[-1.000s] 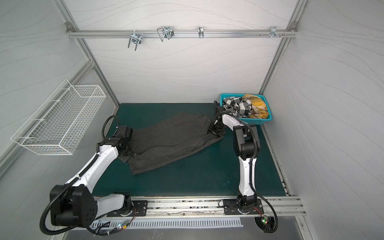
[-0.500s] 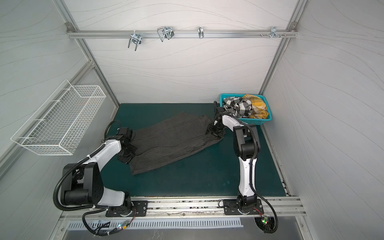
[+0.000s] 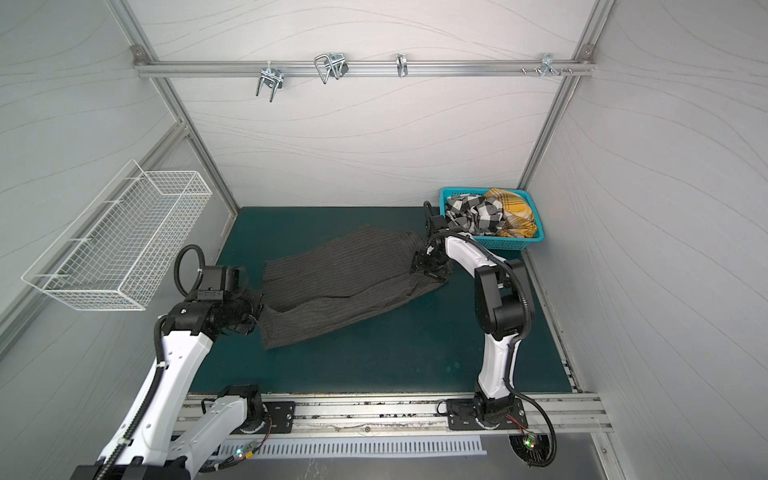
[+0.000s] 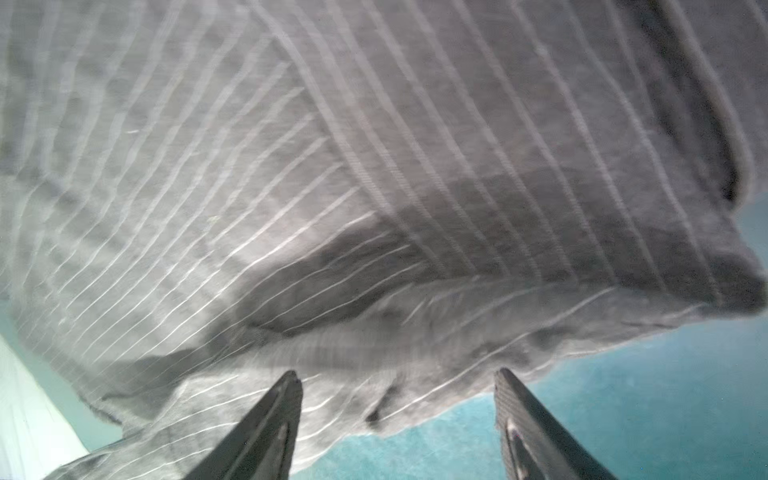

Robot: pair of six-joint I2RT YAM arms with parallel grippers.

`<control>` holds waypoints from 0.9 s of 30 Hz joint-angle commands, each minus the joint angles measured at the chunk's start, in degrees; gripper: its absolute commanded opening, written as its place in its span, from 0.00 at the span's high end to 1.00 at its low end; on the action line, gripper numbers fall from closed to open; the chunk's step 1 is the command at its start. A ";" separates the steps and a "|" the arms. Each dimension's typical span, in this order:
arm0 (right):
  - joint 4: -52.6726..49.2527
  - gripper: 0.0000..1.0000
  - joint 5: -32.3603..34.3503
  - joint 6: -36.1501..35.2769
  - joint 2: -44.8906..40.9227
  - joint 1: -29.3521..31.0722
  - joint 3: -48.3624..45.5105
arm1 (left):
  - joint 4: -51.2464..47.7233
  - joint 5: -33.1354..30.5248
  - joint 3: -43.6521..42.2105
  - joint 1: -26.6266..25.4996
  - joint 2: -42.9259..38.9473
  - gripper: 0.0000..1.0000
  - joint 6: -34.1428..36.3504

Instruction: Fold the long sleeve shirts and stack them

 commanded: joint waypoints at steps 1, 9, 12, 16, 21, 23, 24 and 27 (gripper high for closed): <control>-1.57 0.29 1.05 -1.34 1.84 -1.98 -0.45 | -5.70 2.52 4.86 -1.17 -1.10 1.00 -4.56; -0.77 0.32 -1.10 -0.89 2.35 -3.46 -0.13 | -9.41 0.49 13.54 -3.11 -0.62 1.00 -5.19; -1.28 0.38 -1.46 -0.22 3.63 -3.77 1.20 | -6.79 0.57 9.54 -3.15 -0.40 1.00 -5.54; -2.72 0.45 -1.50 0.33 6.12 -3.92 3.84 | -1.19 1.91 1.78 -2.48 1.97 1.00 -6.58; -2.98 0.44 -1.36 0.42 7.36 -3.92 3.98 | 6.03 2.08 -2.32 3.10 9.89 1.00 -4.91; -2.63 0.44 -1.42 0.34 7.37 -3.92 3.44 | 7.70 0.10 -1.79 4.58 13.31 1.00 -4.10; -2.40 0.44 -1.51 0.21 7.20 -3.87 3.10 | 9.33 -0.19 -1.83 5.19 14.87 1.00 -3.96; -1.99 0.44 -1.34 -0.08 6.75 -3.79 2.42 | 13.41 -1.36 -1.83 5.90 18.79 1.00 -4.27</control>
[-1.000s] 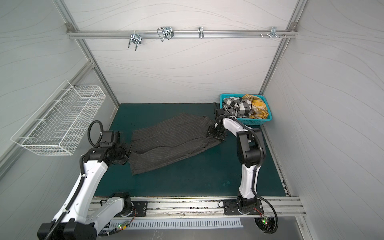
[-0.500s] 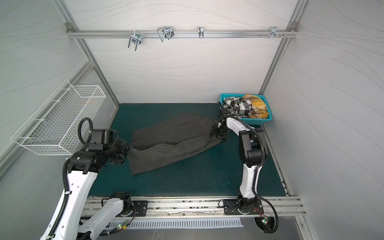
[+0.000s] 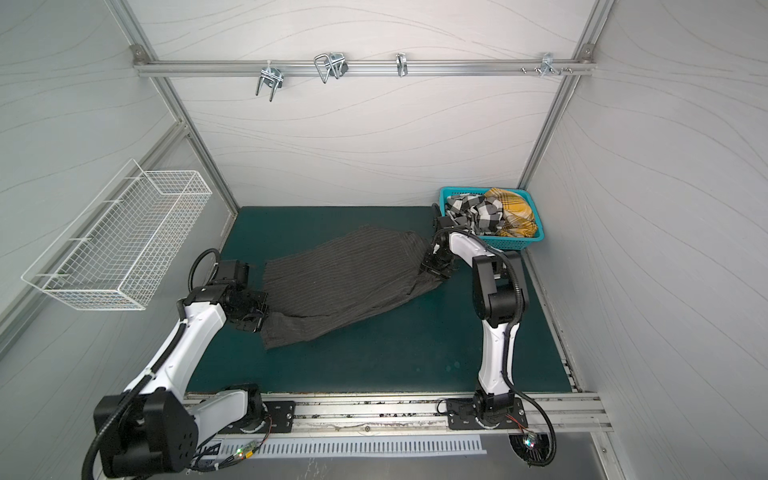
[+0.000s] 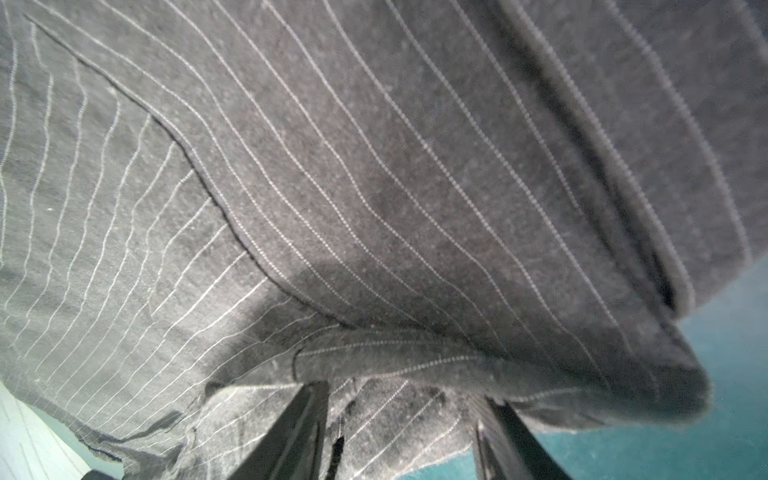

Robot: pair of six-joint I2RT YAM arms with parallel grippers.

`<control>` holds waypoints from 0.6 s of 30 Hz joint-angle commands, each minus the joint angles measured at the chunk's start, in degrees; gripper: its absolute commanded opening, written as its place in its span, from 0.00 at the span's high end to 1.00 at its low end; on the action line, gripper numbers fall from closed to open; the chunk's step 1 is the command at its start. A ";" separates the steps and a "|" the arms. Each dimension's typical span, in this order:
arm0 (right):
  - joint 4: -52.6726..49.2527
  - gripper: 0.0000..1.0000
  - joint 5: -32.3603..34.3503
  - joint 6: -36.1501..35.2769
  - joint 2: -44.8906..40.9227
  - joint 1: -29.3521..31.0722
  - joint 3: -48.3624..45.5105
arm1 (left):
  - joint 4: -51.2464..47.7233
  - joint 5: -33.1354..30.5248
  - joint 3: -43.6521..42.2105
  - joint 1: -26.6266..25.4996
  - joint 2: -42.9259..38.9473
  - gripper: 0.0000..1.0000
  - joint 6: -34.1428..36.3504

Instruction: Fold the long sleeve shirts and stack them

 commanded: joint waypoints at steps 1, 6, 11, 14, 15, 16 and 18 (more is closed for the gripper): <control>-1.39 0.45 -0.06 -0.35 0.02 -0.04 -0.62 | 6.18 -2.80 1.61 0.72 3.30 1.00 0.05; -1.25 0.43 -0.36 -0.54 -0.55 0.02 -0.70 | 8.21 -7.74 0.19 1.60 7.69 1.00 -0.83; -1.22 0.43 -0.34 -0.72 -0.95 0.61 -0.31 | 8.64 -11.47 -3.85 3.86 7.51 1.00 -3.69; -1.79 0.42 0.02 -0.68 -0.88 0.74 0.01 | 10.22 -11.74 -4.96 4.06 6.58 1.00 -3.46; -1.81 0.42 -0.05 -0.73 -1.14 0.77 0.02 | 11.31 -11.24 -5.29 4.06 6.67 1.00 -3.17; -1.98 0.42 -0.14 -0.70 -1.61 0.95 0.00 | 12.42 -10.49 -5.52 3.99 6.79 1.00 -2.74; -2.42 0.42 0.37 -0.72 -2.85 1.99 0.20 | 13.11 -8.62 -5.54 4.00 7.30 1.00 -2.36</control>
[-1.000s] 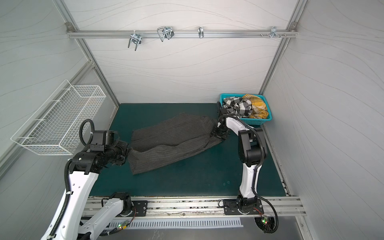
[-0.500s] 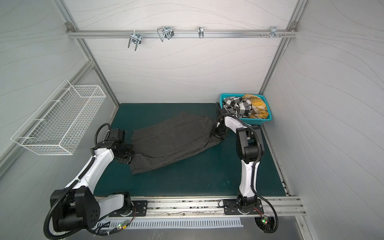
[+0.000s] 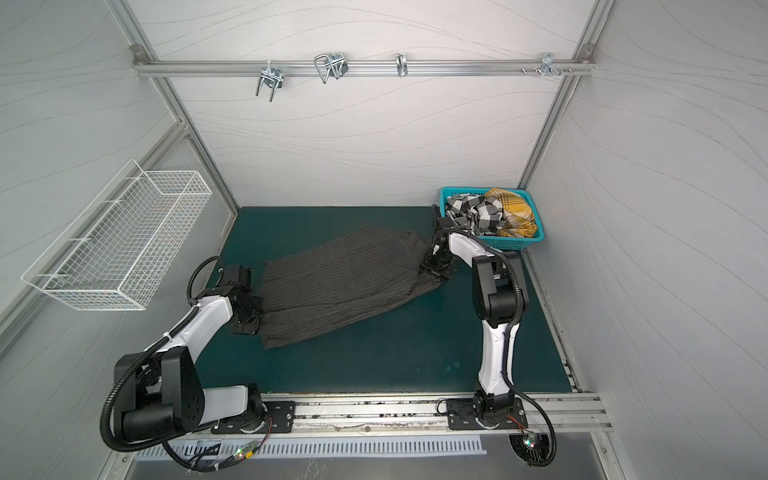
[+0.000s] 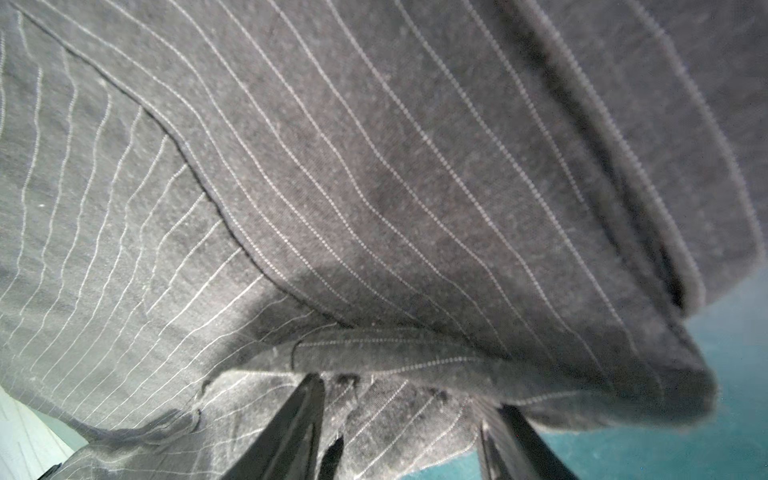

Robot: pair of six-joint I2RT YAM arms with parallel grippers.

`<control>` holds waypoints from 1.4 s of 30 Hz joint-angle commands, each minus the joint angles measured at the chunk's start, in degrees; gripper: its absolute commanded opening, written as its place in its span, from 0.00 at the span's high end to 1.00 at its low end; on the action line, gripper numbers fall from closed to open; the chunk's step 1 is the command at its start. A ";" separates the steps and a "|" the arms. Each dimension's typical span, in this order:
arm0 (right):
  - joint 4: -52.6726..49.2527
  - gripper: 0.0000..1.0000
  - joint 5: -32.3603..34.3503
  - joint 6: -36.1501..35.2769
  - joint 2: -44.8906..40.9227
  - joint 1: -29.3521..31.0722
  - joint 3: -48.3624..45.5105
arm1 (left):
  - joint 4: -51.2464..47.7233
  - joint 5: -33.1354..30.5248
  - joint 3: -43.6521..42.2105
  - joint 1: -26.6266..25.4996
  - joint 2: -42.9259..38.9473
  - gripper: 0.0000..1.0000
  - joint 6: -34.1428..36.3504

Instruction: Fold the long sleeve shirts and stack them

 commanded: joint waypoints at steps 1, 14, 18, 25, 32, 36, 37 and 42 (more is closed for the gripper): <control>-2.65 0.42 0.63 -0.53 -3.75 2.14 0.65 | 3.39 0.56 0.25 0.30 -0.21 1.00 0.02; -8.99 0.50 6.79 9.47 4.23 4.61 12.53 | 3.42 2.97 -0.67 0.26 -0.79 1.00 1.30; -8.40 0.54 4.72 12.53 5.33 3.24 12.18 | 3.82 3.46 -1.47 0.29 -0.85 1.00 1.48; -8.93 0.56 3.06 14.34 7.94 3.19 14.36 | 3.86 3.56 -2.65 0.24 -1.68 1.00 1.96; -9.61 0.56 3.17 14.96 11.99 3.22 15.69 | 4.17 3.72 -3.41 0.29 -1.58 1.00 2.65; -10.00 0.53 3.27 14.82 13.35 2.88 16.65 | 4.36 3.67 -3.61 0.24 -1.61 1.00 3.18; -10.14 0.58 3.25 14.71 13.46 2.68 16.88 | 4.26 3.65 -3.61 0.30 -1.58 1.00 3.34; -10.23 0.80 3.99 14.49 11.37 2.54 16.26 | 4.04 3.54 -3.44 0.30 -1.42 1.00 3.67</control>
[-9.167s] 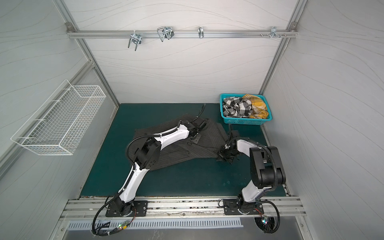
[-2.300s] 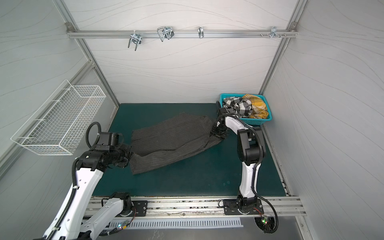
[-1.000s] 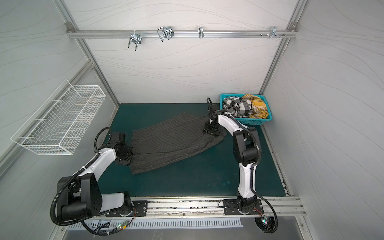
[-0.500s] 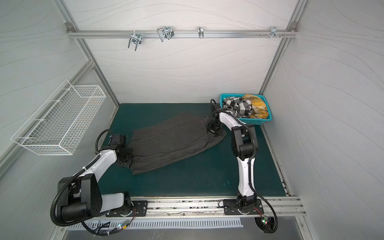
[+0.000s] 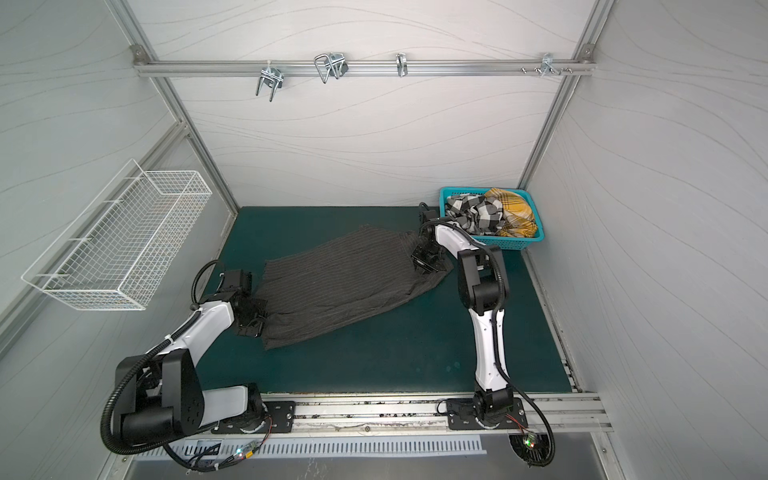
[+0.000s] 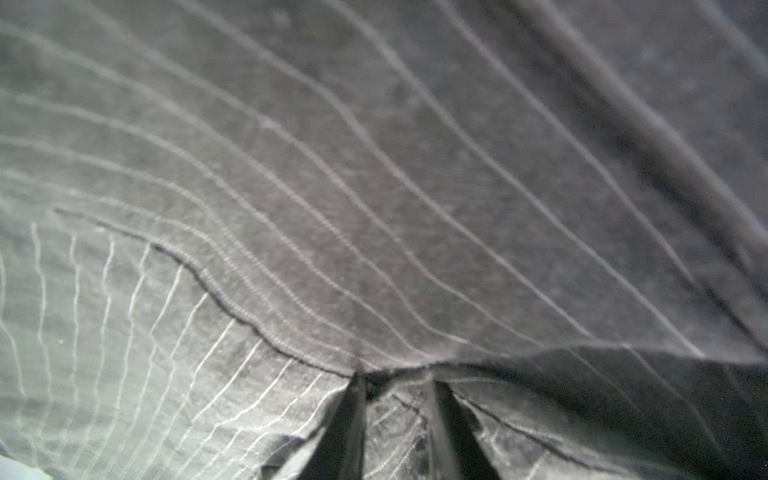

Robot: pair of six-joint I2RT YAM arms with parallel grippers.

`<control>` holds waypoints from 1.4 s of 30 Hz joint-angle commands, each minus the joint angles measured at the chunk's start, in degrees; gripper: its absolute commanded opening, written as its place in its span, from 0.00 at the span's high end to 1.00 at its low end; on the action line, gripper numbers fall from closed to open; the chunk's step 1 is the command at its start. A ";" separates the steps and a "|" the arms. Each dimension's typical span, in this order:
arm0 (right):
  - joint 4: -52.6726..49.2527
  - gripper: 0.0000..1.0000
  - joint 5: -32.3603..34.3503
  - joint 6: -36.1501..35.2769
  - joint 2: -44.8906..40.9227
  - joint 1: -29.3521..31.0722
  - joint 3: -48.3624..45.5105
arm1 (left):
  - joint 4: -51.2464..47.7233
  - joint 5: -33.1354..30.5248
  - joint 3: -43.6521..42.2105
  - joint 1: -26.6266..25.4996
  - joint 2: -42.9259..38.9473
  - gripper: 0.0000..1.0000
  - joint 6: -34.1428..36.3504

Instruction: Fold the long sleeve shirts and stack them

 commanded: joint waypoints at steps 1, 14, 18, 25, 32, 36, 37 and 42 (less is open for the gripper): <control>-2.35 0.84 0.75 0.40 -0.70 -0.19 -0.10 | 0.12 -0.36 0.15 0.26 -0.32 1.00 0.74; -0.57 1.00 -1.75 0.75 -6.49 -1.95 -1.97 | -3.01 -0.46 1.80 0.27 -0.96 1.00 0.93; 1.39 1.00 -2.69 1.39 -6.93 -3.40 -2.12 | -3.09 0.22 2.53 0.26 -2.35 1.00 -1.79; 5.74 1.00 -6.39 2.21 -5.61 -5.27 -2.28 | -0.88 -0.06 3.68 0.28 0.92 1.00 -4.25; 18.36 1.00 -11.54 5.09 -9.38 -6.46 -9.95 | 7.30 0.58 -0.50 0.28 1.47 1.00 -5.51; 17.86 0.75 -12.66 5.31 -7.94 -6.33 -9.86 | 9.01 1.56 -0.58 0.28 3.53 1.00 -3.35; 17.07 0.59 -13.10 4.39 -7.54 -6.13 -9.40 | 8.02 1.80 0.05 0.28 4.71 0.95 -2.82; 12.20 0.40 -7.05 -2.05 -13.21 -4.18 -12.85 | 1.76 1.90 1.95 0.28 2.86 0.46 -0.03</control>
